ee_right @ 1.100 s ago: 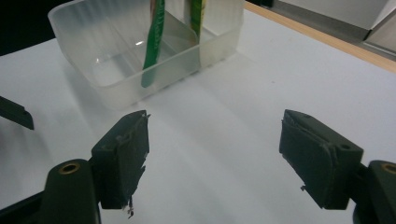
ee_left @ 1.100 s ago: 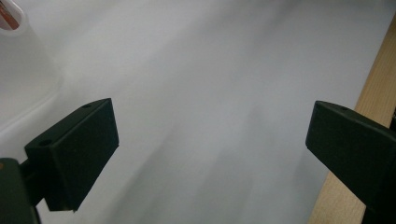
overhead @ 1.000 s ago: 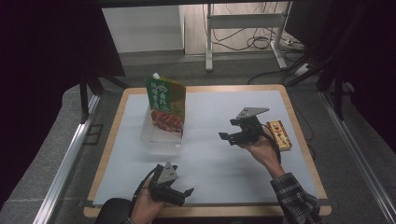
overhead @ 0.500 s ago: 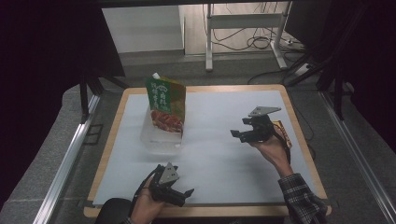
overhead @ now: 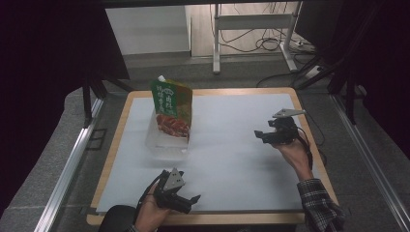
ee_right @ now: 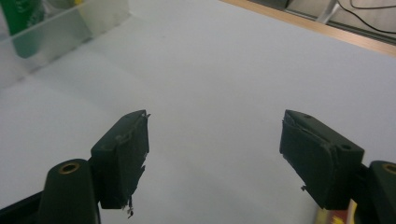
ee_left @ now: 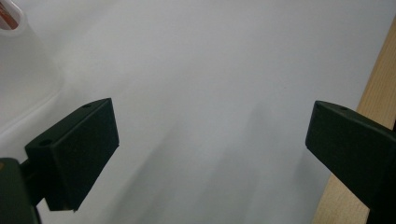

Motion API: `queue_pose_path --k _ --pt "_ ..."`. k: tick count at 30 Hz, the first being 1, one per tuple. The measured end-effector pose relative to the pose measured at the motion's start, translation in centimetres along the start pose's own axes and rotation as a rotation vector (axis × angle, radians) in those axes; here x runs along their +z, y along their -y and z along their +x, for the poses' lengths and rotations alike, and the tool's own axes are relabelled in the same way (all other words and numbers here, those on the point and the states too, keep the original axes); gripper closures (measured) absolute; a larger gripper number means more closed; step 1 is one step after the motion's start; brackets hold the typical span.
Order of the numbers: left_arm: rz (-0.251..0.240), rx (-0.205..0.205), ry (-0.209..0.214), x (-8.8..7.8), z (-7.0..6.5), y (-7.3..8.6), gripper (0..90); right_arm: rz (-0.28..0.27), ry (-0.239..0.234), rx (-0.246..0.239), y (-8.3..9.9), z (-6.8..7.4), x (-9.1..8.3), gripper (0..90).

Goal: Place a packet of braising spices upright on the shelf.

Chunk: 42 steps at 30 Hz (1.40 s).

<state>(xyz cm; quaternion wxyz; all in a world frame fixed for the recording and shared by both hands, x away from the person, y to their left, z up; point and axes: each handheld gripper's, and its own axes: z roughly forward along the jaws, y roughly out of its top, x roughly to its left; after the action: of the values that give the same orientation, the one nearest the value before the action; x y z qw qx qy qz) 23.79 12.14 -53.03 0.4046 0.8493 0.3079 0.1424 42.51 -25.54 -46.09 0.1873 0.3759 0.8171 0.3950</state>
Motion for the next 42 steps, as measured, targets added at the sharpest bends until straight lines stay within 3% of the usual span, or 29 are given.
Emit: queue_pose_path --k 5,18,35,42 --pt "0.001 0.004 -0.001 0.0 0.0 0.0 2.5 0.013 0.07 0.0 0.6 -1.2 -0.3 22.1" --pt "0.002 0.006 0.0 0.0 0.0 0.0 2.5 0.051 0.227 0.067 2.5 -4.2 -0.7 18.8" --pt "0.007 0.011 -0.002 0.0 -0.1 0.0 2.6 0.111 0.327 0.106 4.3 -4.9 0.7 13.8" --pt "0.01 0.013 -0.001 0.1 -0.1 0.0 2.6 0.134 0.334 0.136 4.8 -5.3 0.9 13.8"
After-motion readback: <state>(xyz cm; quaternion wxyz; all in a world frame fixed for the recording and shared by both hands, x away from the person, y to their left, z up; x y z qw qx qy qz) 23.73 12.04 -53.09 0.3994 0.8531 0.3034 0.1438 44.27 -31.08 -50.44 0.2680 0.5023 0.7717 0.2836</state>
